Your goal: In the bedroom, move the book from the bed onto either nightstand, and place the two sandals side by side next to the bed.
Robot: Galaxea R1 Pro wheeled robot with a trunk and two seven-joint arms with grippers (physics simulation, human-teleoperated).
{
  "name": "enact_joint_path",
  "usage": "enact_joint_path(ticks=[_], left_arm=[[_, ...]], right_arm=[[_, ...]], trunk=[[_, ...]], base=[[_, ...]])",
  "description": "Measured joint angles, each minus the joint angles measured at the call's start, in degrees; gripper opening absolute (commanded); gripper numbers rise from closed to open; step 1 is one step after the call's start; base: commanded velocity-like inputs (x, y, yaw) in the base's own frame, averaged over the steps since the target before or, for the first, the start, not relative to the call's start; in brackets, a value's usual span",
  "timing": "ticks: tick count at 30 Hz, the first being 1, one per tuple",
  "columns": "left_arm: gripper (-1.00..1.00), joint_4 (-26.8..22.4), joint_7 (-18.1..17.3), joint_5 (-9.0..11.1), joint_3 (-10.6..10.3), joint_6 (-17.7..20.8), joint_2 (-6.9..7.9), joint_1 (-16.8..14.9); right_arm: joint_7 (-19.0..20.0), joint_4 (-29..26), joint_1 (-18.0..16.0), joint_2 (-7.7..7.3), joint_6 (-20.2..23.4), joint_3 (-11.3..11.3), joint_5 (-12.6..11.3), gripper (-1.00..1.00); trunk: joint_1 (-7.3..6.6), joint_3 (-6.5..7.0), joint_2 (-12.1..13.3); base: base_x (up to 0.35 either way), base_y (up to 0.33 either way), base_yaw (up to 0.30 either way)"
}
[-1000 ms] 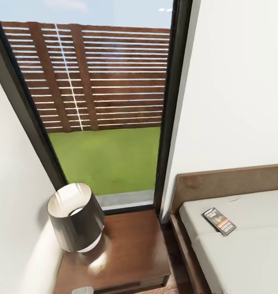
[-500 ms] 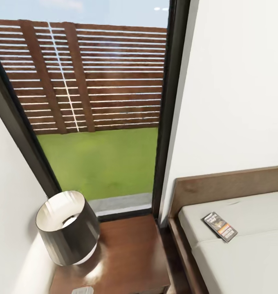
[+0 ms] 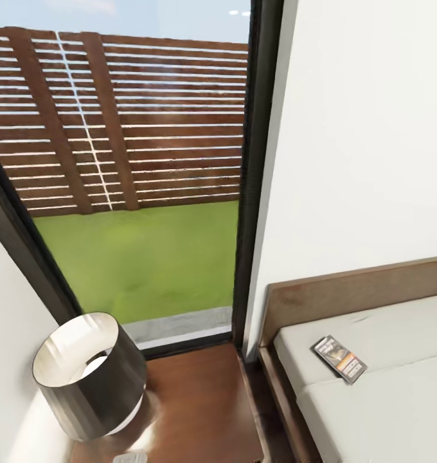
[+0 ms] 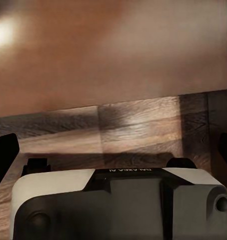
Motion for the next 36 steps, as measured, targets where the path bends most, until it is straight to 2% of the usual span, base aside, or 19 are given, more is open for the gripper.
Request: enact_joint_path(ticks=[10,36], left_arm=[[1.00,0.0,-0.1,0.0,0.0,0.0,0.00,0.0],[1.00,0.0,-0.2,0.0,0.0,0.1,-0.34,0.0]], right_arm=[[-0.1,0.0,0.0,0.00,0.0,0.0,0.0,1.00],[0.0,-0.2,0.0,-0.23,0.0,-0.2,0.2,1.00]], trunk=[[0.00,0.00,0.0],[0.00,0.00,0.0]], base=[[0.000,0.000,-0.218],[0.000,0.000,-0.006]])
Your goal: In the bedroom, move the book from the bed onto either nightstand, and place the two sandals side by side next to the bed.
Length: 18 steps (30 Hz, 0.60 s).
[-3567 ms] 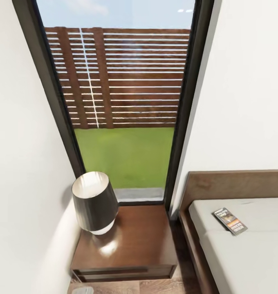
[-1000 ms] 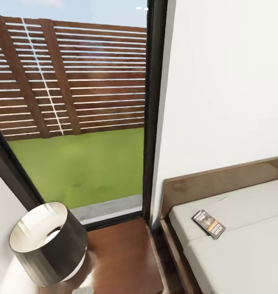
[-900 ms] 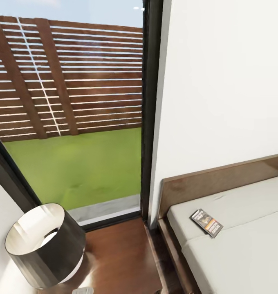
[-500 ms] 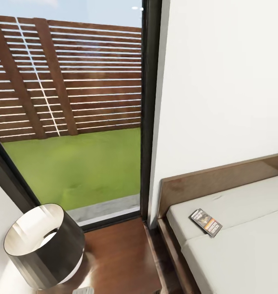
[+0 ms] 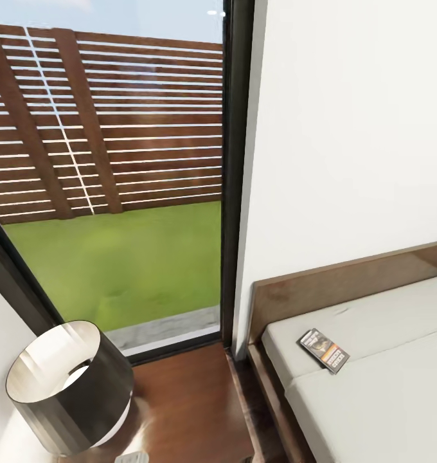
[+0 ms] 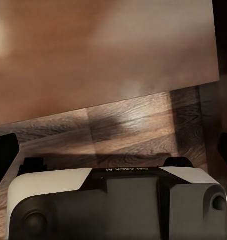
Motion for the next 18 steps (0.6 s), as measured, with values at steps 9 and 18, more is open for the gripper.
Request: enact_joint_path(ticks=[9,18], left_arm=[[1.00,0.0,0.0,0.0,0.0,0.0,0.00,0.0],[1.00,0.0,0.0,0.0,0.0,0.0,0.00,0.0]], right_arm=[[0.0,-11.3,-0.1,-0.34,0.0,-0.3,-0.1,1.00],[-0.1,-23.3,-0.1,-0.70,0.8,-0.6,-0.6,1.00]], trunk=[[0.00,0.00,0.0],[0.00,0.01,0.0]], base=[[0.000,0.000,0.000],[0.000,0.000,0.000]])
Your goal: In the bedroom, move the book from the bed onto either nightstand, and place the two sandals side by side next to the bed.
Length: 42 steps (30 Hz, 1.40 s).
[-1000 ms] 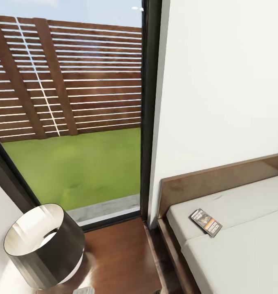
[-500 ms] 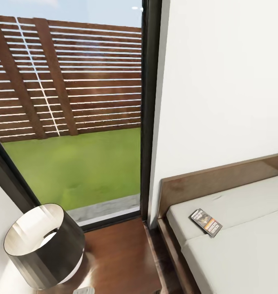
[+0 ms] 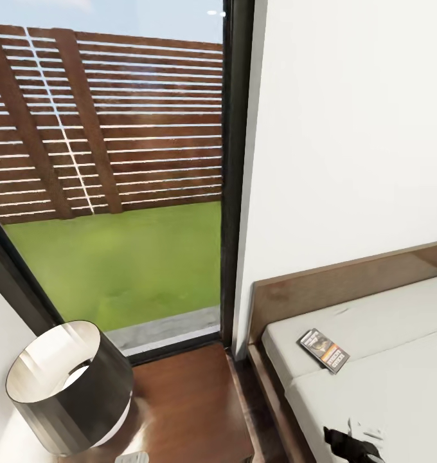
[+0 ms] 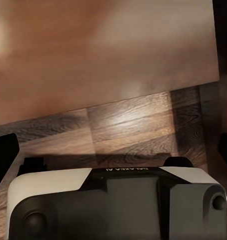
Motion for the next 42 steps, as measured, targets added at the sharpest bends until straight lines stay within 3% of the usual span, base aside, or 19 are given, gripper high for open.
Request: enact_joint_path(ticks=[5,7,11,14,17,19,21,23,25,26,28,32,40,42], left_arm=[[1.00,0.0,0.0,0.0,0.0,0.0,0.00,0.0],[1.00,0.0,0.0,0.0,0.0,0.0,0.00,0.0],[1.00,0.0,0.0,-0.1,0.0,0.0,0.00,0.0],[1.00,0.0,0.0,-0.1,0.0,-0.1,-0.05,0.0],[1.00,0.0,0.0,-0.1,-0.1,-0.1,-0.13,0.0],[1.00,0.0,0.0,-0.1,-0.1,-0.1,-0.33,0.0],[1.00,0.1,0.0,-0.1,-0.1,-0.1,-0.39,0.0],[1.00,0.0,0.0,-0.2,-0.1,-0.1,-0.45,0.0],[1.00,0.0,0.0,-0.2,-0.1,-0.1,-0.54,0.0],[1.00,0.0,0.0,-0.2,-0.1,-0.1,-0.59,0.0],[1.00,0.0,0.0,-0.2,-0.1,0.0,-0.74,0.0],[1.00,0.0,0.1,-0.3,-0.1,0.1,-0.78,0.0],[1.00,0.2,0.1,0.0,0.0,0.3,-0.71,0.0],[1.00,0.2,0.1,0.0,0.0,2.5,-0.61,0.0]], right_arm=[[-0.2,-15.8,0.0,-0.17,9.6,-0.4,0.0,1.00],[-0.5,-29.6,-0.1,-0.21,16.5,-1.6,0.0,1.00],[-1.5,-45.2,-0.3,-0.23,25.5,-2.4,0.2,1.00],[-5.5,-50.0,-0.8,-0.31,32.9,-2.6,0.3,1.00],[-10.4,-51.6,-4.0,-2.04,39.5,-2.6,0.3,1.00],[-12.6,-50.8,-10.6,-4.22,43.9,-2.6,0.2,1.00],[-13.2,-46.8,-15.9,-4.94,45.1,-2.6,0.1,1.00],[-13.5,-40.3,-21.0,-5.64,45.7,-2.6,0.2,1.00],[-13.6,-30.4,-26.6,-6.91,46.0,-2.6,0.2,1.00],[-13.6,-27.7,-28.0,-7.24,46.0,-2.6,0.2,1.00],[-13.4,-16.0,-31.9,-8.87,45.8,-2.3,0.2,1.00],[-13.3,-12.5,-33.0,-9.41,45.9,-2.3,0.1,1.00],[-13.4,-11.7,-33.3,-9.47,46.1,-2.0,0.1,1.00],[-13.5,-11.7,-33.4,-9.47,46.2,-1.9,0.2,1.00]], trunk=[[0.00,0.01,0.0],[0.00,0.01,0.0],[-0.01,0.01,0.0],[0.00,0.00,0.0],[0.00,0.01,0.0],[0.00,0.01,0.0],[0.00,0.01,0.0],[0.00,0.00,0.0],[0.00,0.00,0.0],[0.00,0.00,0.0],[0.00,0.00,0.0],[0.00,0.00,0.0],[0.00,0.00,0.0],[0.00,0.00,0.0]], base=[[0.000,0.000,0.000],[0.000,0.000,0.000],[0.000,0.000,0.000],[0.000,0.000,0.000],[0.000,0.000,0.000],[0.000,0.000,0.000],[0.000,0.000,0.000],[0.000,0.000,0.000],[0.000,0.000,0.000],[0.000,0.000,0.000],[0.000,0.000,0.000],[0.000,0.000,0.000],[0.000,0.000,0.000],[0.000,0.000,0.000]])
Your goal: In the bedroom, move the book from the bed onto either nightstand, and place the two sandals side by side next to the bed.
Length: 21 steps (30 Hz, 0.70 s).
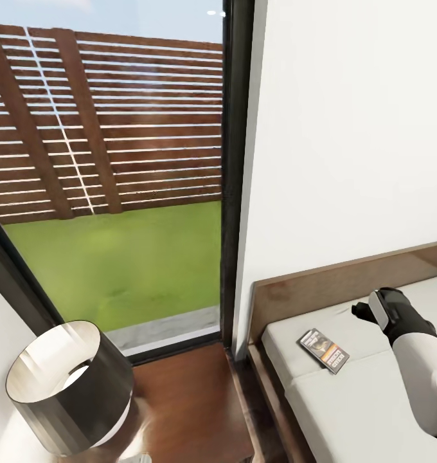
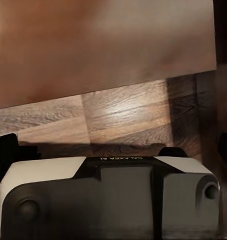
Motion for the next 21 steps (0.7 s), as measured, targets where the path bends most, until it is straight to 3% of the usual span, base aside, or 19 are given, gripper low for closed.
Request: enact_joint_path(ticks=[3,9,17,21], left_arm=[[1.00,0.1,0.1,-0.1,0.0,3.6,-0.02,0.0],[1.00,0.1,0.1,-0.3,0.0,3.8,-0.04,0.0],[1.00,0.0,-1.8,-0.4,-0.1,3.5,-0.07,0.0],[1.00,-0.3,-15.3,-0.5,-0.5,3.5,0.04,0.0]], right_arm=[[0.1,2.0,0.0,-0.10,-0.1,-0.2,-0.3,1.00],[0.2,7.9,0.0,-0.11,-0.2,-0.4,-0.4,1.00],[-0.1,9.8,0.0,0.05,0.0,-0.3,-0.2,1.00],[-0.1,10.0,0.0,0.03,0.1,-0.2,0.0,1.00]], trunk=[[0.00,0.00,0.0],[0.00,0.00,0.0],[0.00,0.00,0.0],[0.00,0.00,0.0]], base=[[0.000,0.000,0.000],[0.000,0.000,0.000],[0.000,0.000,0.000],[0.000,0.000,0.000]])
